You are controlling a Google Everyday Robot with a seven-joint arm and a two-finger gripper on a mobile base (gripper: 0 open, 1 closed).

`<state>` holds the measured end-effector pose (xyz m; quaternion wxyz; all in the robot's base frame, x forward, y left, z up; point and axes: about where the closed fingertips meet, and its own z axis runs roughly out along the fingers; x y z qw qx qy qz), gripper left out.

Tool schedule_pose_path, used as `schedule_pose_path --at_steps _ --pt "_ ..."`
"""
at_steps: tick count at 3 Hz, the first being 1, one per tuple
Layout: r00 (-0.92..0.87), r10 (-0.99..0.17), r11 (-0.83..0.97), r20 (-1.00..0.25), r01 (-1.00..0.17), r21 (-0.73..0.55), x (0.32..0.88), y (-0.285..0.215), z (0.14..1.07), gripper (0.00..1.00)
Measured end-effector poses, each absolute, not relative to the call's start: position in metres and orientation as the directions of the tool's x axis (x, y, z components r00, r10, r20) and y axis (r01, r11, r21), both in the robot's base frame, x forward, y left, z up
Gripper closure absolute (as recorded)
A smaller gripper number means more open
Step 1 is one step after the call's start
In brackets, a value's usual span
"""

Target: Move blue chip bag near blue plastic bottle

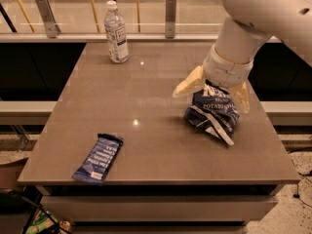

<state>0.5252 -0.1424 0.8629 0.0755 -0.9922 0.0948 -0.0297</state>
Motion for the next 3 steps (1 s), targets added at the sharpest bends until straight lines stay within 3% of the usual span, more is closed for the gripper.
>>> schedule_pose_path --at_steps 2,3 --pt "0.950 -0.300 -0.951 0.093 -0.290 -0.104 0.529 -0.146 0.834 0.00" --pt "0.947 -0.308 -0.949 0.092 -0.299 -0.103 0.529 -0.146 0.833 0.16"
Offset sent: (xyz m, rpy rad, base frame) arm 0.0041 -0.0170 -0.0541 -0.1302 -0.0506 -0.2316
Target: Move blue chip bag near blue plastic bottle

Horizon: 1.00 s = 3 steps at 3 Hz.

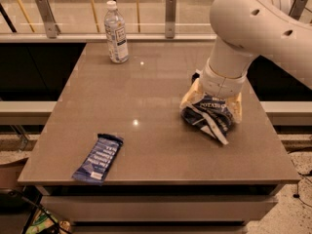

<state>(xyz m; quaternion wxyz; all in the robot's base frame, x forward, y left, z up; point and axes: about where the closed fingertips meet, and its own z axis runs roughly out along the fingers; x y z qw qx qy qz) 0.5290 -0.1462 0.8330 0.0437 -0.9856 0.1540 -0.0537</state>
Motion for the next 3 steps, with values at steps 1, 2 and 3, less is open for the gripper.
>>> schedule_pose_path --at_steps 1,2,3 --pt "0.946 -0.309 -0.949 0.095 -0.299 -0.103 0.5288 -0.1462 0.8331 0.41" --pt "0.946 -0.309 -0.949 0.097 -0.299 -0.104 0.5286 -0.1462 0.8333 0.64" --pt "0.946 -0.309 -0.949 0.098 -0.299 -0.104 0.5284 -0.1462 0.8335 0.86"
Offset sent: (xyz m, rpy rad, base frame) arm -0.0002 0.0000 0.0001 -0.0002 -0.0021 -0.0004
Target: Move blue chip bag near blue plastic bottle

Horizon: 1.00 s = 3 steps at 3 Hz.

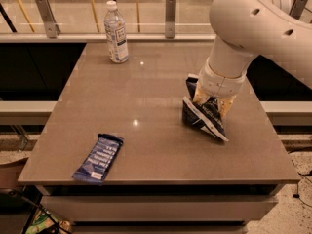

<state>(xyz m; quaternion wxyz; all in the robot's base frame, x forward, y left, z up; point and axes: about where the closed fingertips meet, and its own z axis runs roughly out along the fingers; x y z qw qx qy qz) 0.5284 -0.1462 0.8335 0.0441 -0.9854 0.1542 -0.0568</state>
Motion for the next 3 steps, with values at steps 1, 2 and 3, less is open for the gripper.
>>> schedule_pose_path --at_steps 1,2,3 --pt "0.946 -0.309 -0.949 0.099 -0.299 -0.105 0.528 -0.146 0.834 1.00" --pt "0.946 -0.309 -0.949 0.099 -0.299 -0.105 0.528 -0.146 0.834 1.00" --pt "0.952 -0.289 -0.955 0.097 -0.280 -0.098 0.535 -0.142 0.848 1.00"
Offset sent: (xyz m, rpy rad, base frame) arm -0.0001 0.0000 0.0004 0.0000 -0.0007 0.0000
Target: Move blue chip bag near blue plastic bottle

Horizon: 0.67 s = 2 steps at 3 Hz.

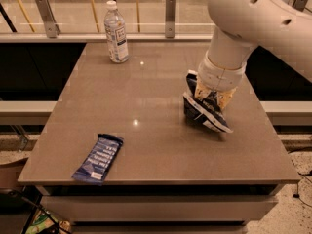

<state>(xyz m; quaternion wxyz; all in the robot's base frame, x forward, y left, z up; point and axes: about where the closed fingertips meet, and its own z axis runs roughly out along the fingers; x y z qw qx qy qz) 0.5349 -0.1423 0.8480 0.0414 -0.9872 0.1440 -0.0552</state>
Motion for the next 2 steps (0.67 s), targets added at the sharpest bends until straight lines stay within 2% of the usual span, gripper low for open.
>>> schedule_pose_path --at_steps 2 --pt "0.951 -0.297 -0.949 0.089 -0.284 -0.135 0.556 -0.129 0.901 1.00"
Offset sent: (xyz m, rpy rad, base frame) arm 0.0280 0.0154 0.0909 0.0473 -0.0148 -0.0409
